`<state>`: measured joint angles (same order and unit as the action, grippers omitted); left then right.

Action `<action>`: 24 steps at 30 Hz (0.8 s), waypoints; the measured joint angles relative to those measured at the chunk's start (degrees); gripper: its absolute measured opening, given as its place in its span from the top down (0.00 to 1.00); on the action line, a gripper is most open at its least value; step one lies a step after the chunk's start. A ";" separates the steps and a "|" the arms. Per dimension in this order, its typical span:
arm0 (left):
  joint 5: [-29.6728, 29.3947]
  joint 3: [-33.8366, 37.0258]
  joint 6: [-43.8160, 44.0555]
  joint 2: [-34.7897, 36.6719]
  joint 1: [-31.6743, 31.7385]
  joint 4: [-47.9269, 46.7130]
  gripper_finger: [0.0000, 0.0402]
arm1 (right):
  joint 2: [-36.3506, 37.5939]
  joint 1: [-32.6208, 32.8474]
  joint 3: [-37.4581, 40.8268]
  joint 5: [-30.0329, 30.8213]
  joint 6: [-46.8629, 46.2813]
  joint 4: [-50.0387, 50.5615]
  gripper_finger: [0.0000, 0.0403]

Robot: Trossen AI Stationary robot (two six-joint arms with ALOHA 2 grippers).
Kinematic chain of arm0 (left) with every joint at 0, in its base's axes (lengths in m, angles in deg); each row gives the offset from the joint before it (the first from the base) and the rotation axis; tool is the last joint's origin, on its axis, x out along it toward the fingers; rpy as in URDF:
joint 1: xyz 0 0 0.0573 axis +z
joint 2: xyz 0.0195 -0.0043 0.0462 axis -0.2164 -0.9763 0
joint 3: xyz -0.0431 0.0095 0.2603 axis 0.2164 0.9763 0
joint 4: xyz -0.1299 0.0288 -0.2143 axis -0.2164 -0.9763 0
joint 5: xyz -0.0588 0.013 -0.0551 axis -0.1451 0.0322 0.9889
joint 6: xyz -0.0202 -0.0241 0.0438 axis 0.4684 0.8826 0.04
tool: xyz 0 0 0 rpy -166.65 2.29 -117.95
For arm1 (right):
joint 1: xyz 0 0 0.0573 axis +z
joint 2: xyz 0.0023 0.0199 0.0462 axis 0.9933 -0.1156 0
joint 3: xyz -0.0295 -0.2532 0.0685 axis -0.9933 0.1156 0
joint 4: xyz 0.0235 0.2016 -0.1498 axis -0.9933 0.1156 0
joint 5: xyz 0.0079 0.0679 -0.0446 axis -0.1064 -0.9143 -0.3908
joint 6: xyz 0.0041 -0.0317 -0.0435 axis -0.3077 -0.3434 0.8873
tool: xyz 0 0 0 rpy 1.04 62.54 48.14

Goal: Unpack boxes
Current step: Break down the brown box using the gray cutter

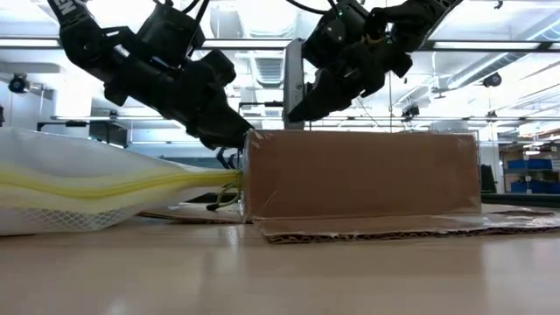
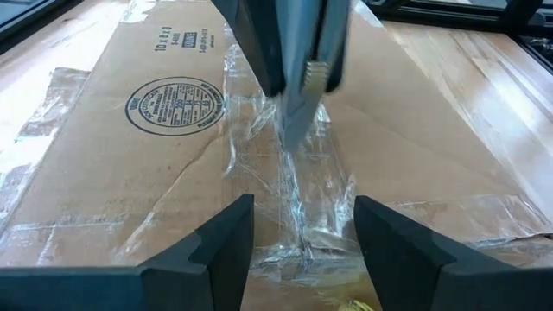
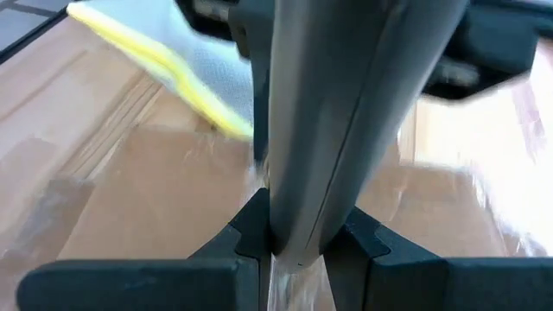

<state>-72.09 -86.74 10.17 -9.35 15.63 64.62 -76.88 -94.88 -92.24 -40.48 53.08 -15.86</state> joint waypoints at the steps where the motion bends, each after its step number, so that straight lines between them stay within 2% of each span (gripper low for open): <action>1: 0.00 0.00 -0.02 0.04 -0.06 -0.25 0.55 | 0.43 0.01 0.15 0.12 -0.04 0.46 0.86; 12: -0.04 0.00 0.22 0.04 -0.21 -0.65 0.59 | 7.43 -0.03 7.08 4.13 -4.69 0.95 0.86; 24: -0.15 0.00 0.33 0.04 -0.21 -0.78 0.59 | 18.83 -0.54 15.23 7.60 -9.73 0.93 0.86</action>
<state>-72.25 -86.74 10.50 -9.31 15.42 63.84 -58.05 -95.41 -77.01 -32.88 43.35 -14.93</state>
